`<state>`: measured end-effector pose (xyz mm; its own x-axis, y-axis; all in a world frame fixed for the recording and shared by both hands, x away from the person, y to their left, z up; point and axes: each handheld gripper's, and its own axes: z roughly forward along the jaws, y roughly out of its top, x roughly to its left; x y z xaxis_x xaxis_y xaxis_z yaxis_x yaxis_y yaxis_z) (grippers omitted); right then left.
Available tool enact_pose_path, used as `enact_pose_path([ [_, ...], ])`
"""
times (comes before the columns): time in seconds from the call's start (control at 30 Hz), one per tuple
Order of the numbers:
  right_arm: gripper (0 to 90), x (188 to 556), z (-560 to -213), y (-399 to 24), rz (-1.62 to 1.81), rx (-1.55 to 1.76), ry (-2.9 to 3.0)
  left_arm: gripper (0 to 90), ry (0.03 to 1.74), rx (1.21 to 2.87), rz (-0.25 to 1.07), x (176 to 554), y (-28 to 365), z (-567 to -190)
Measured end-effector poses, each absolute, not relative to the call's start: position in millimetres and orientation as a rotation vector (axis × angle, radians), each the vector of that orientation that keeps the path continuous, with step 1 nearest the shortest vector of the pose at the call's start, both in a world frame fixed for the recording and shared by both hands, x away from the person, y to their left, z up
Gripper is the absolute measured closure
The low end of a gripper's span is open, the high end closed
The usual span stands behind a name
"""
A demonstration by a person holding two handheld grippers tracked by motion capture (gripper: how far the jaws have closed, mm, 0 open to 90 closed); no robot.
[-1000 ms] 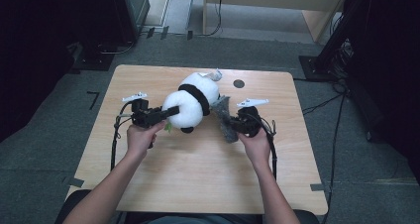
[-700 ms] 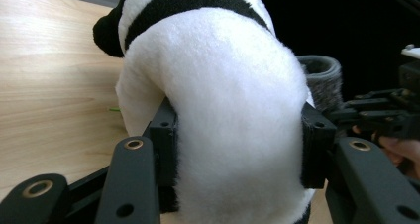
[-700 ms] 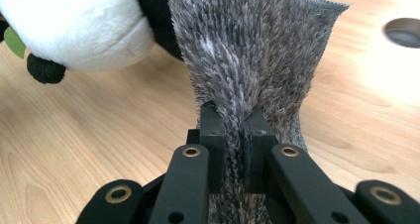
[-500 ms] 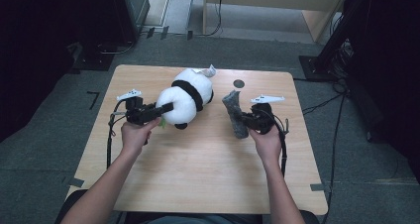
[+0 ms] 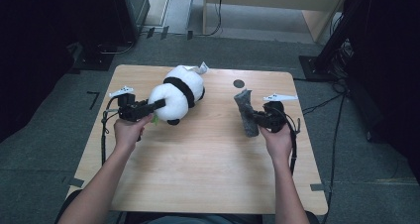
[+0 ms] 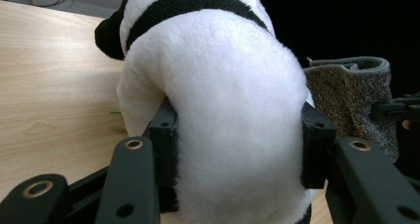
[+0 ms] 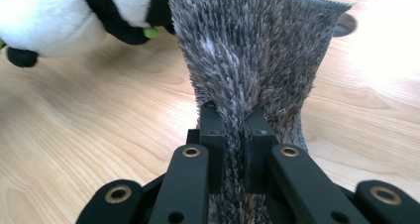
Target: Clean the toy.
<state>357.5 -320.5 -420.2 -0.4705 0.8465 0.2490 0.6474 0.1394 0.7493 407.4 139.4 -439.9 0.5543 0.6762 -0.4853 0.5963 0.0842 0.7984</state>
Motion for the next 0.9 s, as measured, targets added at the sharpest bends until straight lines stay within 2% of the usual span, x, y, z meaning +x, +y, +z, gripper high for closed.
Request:
enact_pose_path([
  [0.43, 83.4, 354.6, -420.3, -356.4, 1.217, 1.549, 2.101, 49.1, 1.169, 1.586, 0.168, 420.1, 169.9, -444.2],
  [0.9, 83.2, 355.7, -431.6, -384.0, 1.147, 1.635, 2.05, 48.9, 1.222, 1.547, 0.203, 431.2, 193.5, -454.1],
])
